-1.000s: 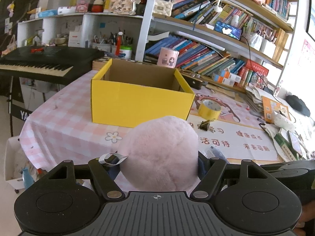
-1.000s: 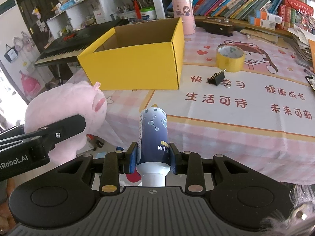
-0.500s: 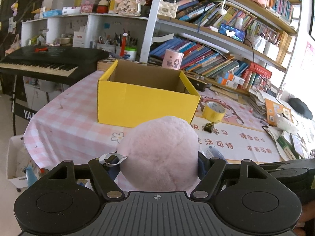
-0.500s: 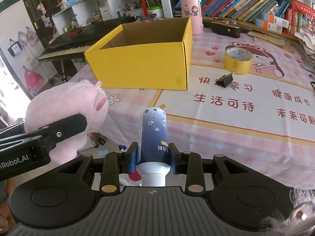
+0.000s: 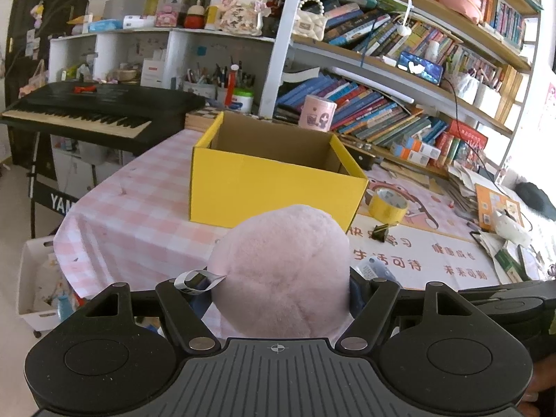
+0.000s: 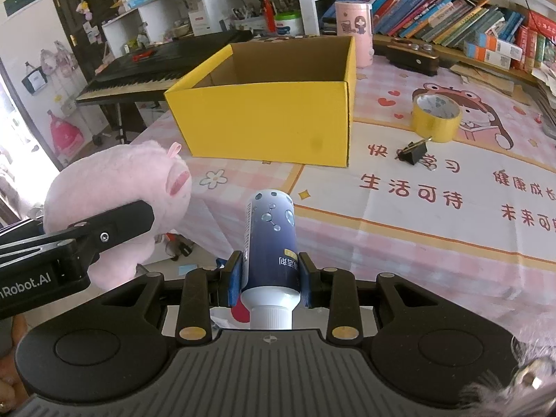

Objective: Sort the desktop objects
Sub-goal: 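Lift the pink plush toy and tube and carry them toward the yellow box, then lower both tools into the yellow box and open them to drop the items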

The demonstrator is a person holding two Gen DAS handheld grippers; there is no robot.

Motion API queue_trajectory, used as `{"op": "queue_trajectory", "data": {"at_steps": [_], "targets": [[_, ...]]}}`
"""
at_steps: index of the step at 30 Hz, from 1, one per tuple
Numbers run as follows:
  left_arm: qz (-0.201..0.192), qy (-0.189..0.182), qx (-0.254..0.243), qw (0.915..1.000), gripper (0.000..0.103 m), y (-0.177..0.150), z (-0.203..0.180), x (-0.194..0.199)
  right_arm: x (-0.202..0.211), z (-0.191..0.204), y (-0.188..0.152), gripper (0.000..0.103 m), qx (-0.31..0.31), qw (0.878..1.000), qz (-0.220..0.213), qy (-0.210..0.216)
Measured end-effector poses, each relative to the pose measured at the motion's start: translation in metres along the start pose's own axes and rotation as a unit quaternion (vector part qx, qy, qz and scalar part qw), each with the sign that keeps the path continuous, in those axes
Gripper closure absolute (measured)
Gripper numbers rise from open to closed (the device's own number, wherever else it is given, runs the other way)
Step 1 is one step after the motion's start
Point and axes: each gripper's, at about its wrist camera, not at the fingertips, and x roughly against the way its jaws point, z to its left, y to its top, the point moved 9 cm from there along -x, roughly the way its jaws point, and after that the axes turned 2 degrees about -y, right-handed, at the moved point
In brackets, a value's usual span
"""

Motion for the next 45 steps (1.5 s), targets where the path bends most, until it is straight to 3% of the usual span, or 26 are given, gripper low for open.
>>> {"op": "queue_trajectory", "data": {"at_steps": [11, 20, 29, 36, 40, 45], "targets": [[-0.011, 0.007, 0.015, 0.9998, 0.031, 0.008, 0.009, -0.003, -0.004, 0.008, 0.009, 0.073, 0.016, 1.0, 0.001, 0.0], [-0.038, 0.007, 0.008, 0.9992, 0.031, 0.031, 0.001, -0.017, -0.007, 0.001, 0.039, 0.073, 0.03, 0.999, -0.017, 0.01], [-0.091, 0.026, -0.003, 0.9955, 0.031, 0.095, 0.0, -0.043, -0.012, -0.007, 0.124, 0.073, 0.028, 0.996, -0.075, 0.05], [-0.119, 0.056, -0.017, 0.9912, 0.03, 0.142, 0.005, -0.08, -0.029, -0.024, 0.2, 0.073, 0.043, 0.99, -0.127, 0.053], [-0.107, 0.08, -0.022, 0.9908, 0.03, 0.152, 0.015, -0.112, -0.052, -0.035, 0.229, 0.073, 0.053, 0.988, -0.135, 0.045], [-0.063, 0.11, -0.047, 0.9909, 0.03, 0.142, 0.026, -0.156, -0.088, -0.04, 0.246, 0.073, 0.08, 0.989, -0.121, 0.035]]}}
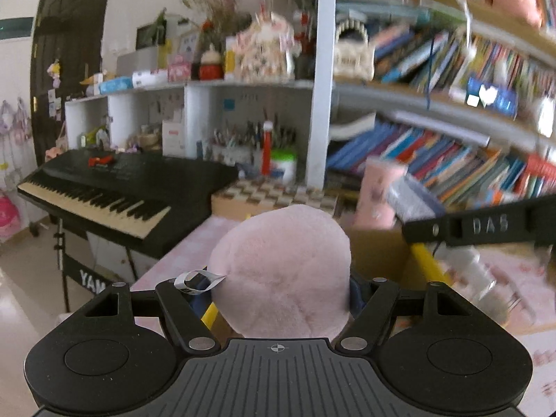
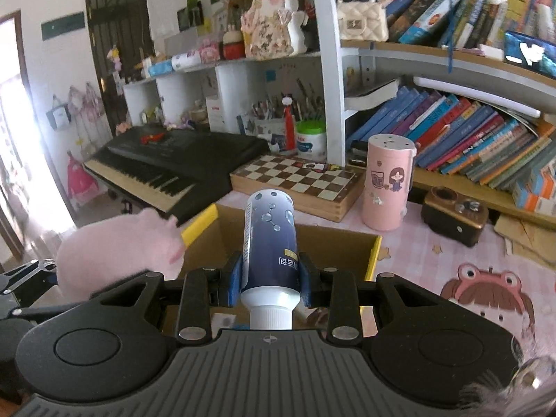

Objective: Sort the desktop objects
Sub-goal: 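Lower both tools into the yellow box and open them to drop the items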

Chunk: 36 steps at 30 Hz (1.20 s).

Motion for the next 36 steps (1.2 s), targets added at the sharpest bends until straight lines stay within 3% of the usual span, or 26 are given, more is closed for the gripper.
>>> {"op": "queue_trajectory", "data": {"at_steps": [11, 20, 24, 27, 36], "targets": [[0.074, 0.024, -0.05, 0.9957, 0.024, -0.03, -0.006, -0.053, -0.088, 0.016, -0.029, 0.073, 0.098, 0.99, 0.103, 0.019], [0.092, 0.027, -0.084, 0.9918, 0.021, -0.037, -0.009, -0.064, -0.139, 0.02, -0.049, 0.073, 0.133, 0.972, 0.191, 0.032], [0.077, 0.018, -0.069, 0.9945, 0.017, -0.035, -0.01, -0.056, -0.142, 0.018, -0.045, 0.071, 0.135, 0.973, 0.186, 0.031], [0.048, 0.015, -0.067, 0.9965, 0.015, -0.026, -0.013, -0.046, -0.136, 0.016, -0.037, 0.056, 0.116, 0.979, 0.166, 0.035], [0.002, 0.012, -0.037, 0.9992, 0.013, -0.007, -0.01, -0.013, -0.093, 0.005, -0.015, 0.054, 0.069, 0.993, 0.096, 0.021]]}}
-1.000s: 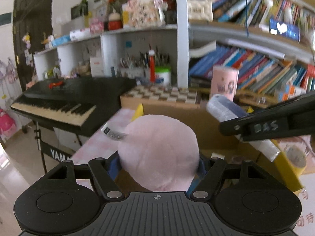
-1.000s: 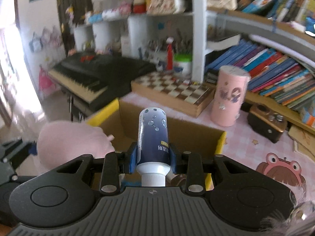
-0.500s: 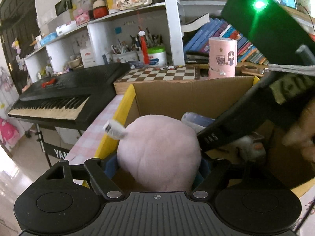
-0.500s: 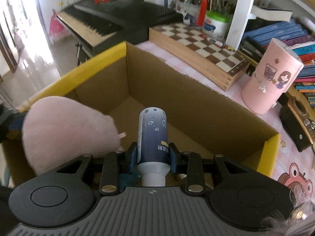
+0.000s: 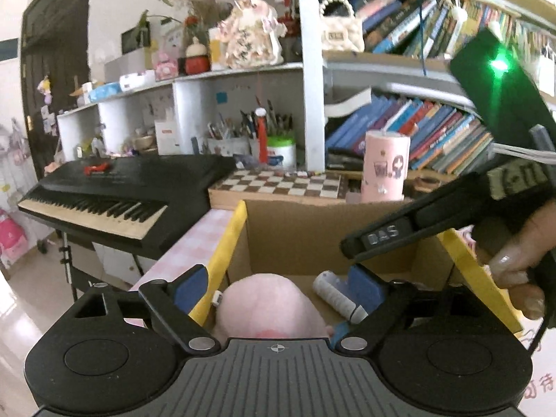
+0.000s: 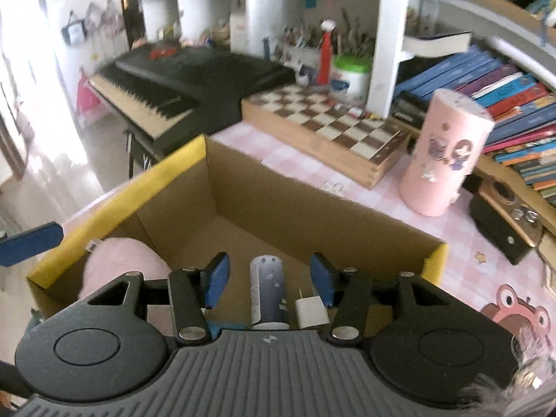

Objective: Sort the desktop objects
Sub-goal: 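Lower both tools into the yellow box and open them to drop the items, then raise both open tools out of the box and move toward the tape and clip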

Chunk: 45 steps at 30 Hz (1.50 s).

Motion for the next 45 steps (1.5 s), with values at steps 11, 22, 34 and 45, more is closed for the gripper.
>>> {"op": "queue_trajectory", "data": {"at_steps": [11, 22, 34, 45], "targets": [[-0.023, 0.02, 0.051, 0.9983, 0.013, 0.005, 0.016, 0.049, 0.077, -0.006, -0.013, 0.046, -0.039, 0.994, -0.082, -0.054], [-0.017, 0.011, 0.061, 0.9979, 0.013, -0.019, 0.017, 0.083, 0.125, -0.002, -0.06, 0.044, -0.065, 0.986, -0.107, -0.111], [-0.015, -0.011, 0.049, 0.9986, 0.013, -0.042, 0.017, 0.12, 0.16, 0.024, -0.115, 0.037, -0.081, 0.982, -0.099, -0.14], [-0.013, -0.023, 0.052, 0.9983, 0.012, -0.066, 0.015, 0.152, 0.186, 0.048, -0.159, 0.035, -0.099, 0.976, -0.093, -0.167]]}}
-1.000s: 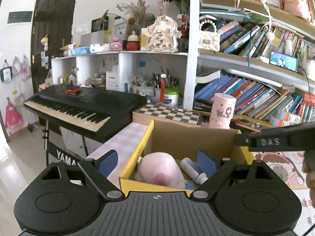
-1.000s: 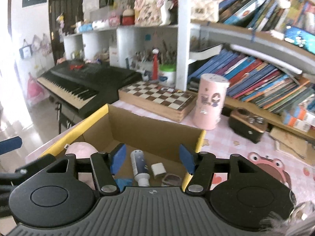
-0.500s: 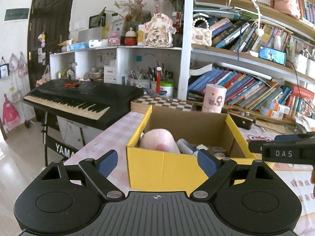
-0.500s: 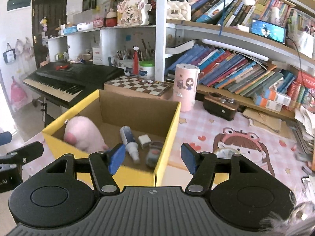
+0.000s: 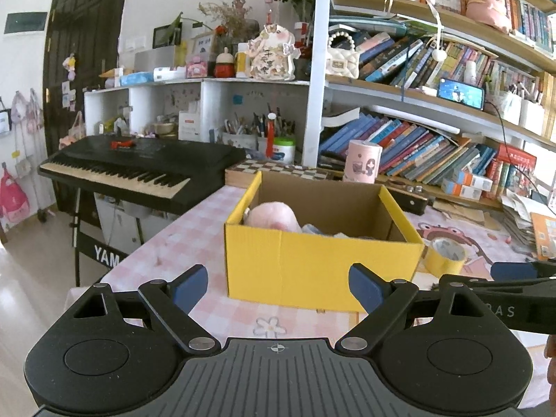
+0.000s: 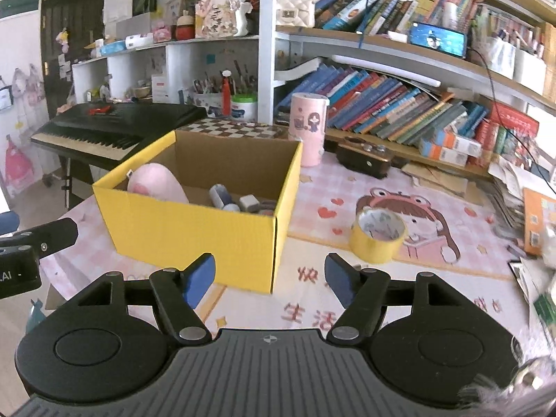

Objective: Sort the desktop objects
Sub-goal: 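Raise both open tools out of the box and move toward the tape and clip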

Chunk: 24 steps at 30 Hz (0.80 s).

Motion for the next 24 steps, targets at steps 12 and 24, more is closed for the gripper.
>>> {"op": "queue_trajectory", "data": {"at_steps": [12, 24], "targets": [[0.014, 0.0, -0.001, 0.9999, 0.012, -0.018, 0.002, 0.019, 0.026, 0.015, -0.028, 0.029, 0.008, 1.0, 0.011, 0.004], [0.028, -0.009, -0.01, 0.9995, 0.012, -0.03, 0.002, 0.03, 0.039, 0.024, -0.045, 0.028, 0.0, 1.0, 0.024, 0.004]]}}
